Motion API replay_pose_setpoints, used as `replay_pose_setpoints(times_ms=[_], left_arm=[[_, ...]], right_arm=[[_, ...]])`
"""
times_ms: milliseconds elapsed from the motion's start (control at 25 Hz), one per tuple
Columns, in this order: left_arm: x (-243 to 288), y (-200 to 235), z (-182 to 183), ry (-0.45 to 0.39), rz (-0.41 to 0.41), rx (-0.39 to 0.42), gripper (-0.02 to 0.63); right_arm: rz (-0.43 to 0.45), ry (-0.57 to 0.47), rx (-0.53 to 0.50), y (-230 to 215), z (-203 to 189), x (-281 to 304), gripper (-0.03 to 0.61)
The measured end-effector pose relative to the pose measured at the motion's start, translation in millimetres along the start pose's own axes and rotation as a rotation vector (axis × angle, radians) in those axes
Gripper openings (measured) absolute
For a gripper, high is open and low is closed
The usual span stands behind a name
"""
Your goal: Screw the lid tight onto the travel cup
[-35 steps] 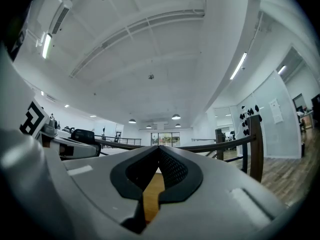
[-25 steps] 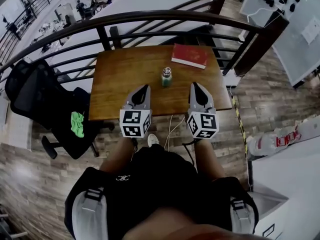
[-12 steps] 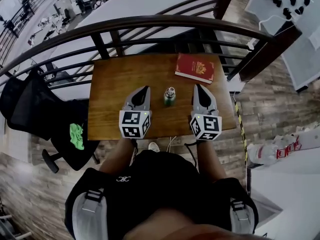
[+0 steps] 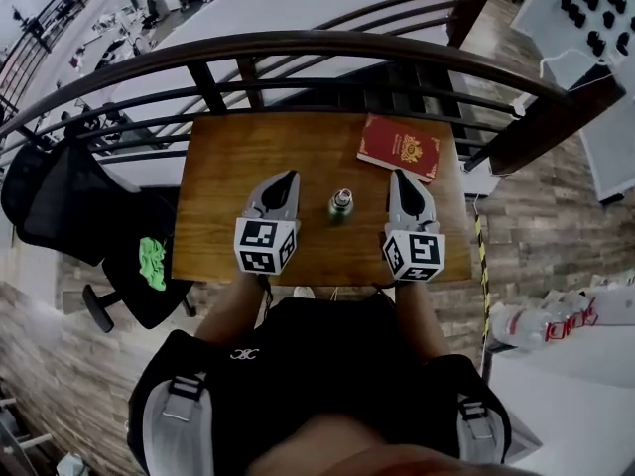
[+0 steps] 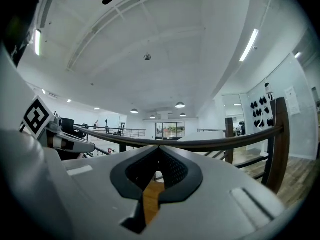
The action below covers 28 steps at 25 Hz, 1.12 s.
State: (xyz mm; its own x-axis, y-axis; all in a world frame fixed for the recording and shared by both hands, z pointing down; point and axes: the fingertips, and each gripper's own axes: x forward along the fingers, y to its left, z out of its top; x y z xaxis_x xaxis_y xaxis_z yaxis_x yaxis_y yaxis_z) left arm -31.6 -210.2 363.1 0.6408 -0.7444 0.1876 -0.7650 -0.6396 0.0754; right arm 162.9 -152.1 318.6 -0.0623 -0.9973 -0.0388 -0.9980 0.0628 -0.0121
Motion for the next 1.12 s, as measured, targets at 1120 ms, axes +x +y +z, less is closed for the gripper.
replay_pose_setpoints(times_ms=[1120], left_arm=[[-32.6, 4.3, -59.0, -0.028, 0.314, -0.080, 0.055]], right_arm=[[0.828, 0.011, 0.055, 23.4, -44.2, 70.9, 0.018]])
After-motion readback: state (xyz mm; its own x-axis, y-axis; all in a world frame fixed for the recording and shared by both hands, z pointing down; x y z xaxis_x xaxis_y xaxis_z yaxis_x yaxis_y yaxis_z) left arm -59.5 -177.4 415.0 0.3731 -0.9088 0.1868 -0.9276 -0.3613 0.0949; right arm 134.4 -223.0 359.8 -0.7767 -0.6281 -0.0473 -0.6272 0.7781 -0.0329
